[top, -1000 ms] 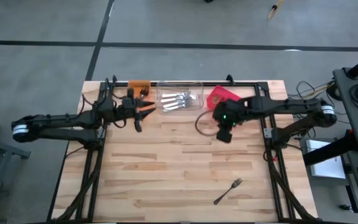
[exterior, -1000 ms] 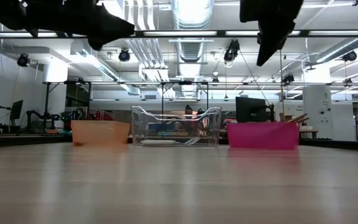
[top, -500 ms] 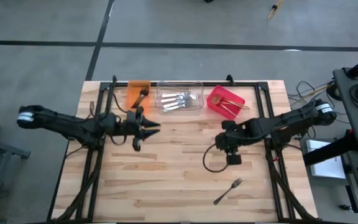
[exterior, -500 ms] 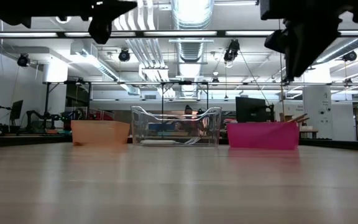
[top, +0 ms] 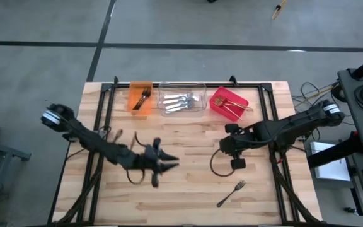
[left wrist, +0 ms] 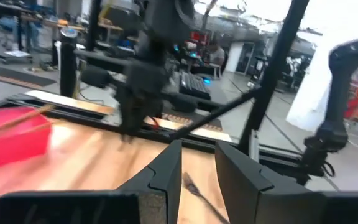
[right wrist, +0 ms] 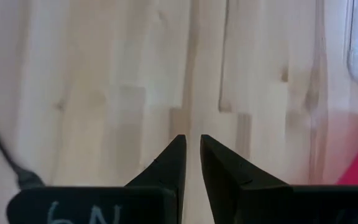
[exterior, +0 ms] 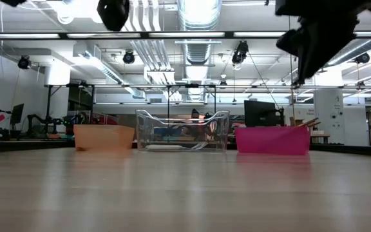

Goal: Sort silverware by color (type)
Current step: Put the black fork into the orange bin

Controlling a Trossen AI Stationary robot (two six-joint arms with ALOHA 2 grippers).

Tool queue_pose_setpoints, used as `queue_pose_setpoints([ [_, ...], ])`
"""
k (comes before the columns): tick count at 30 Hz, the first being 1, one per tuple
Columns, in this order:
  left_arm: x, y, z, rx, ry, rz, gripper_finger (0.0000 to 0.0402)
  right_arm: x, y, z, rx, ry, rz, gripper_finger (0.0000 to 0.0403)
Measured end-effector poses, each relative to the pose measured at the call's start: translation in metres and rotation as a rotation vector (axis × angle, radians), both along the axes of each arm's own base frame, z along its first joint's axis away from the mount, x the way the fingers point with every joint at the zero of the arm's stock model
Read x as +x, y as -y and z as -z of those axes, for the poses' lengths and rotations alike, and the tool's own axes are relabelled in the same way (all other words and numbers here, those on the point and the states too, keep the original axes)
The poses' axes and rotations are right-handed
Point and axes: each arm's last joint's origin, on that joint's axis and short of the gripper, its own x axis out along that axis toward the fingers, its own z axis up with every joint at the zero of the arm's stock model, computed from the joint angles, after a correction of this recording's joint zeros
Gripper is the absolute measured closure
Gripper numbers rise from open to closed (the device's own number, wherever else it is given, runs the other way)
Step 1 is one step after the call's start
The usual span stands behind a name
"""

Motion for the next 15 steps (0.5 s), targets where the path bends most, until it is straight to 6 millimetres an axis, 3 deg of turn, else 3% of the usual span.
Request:
queue_pose_setpoints([
  [7,0.047,0.050,0.009,0.029,-0.077,-0.036,0.0323,-0.017,-0.014,-0.034,0.073,0.239,-0.073,0.0365],
  [15,0.111,0.090,0.027,0.082,-0.240,-0.082,0.0323,-0.056,-0.019,-0.070,0.184,0.427,-0.118,0.0365],
])
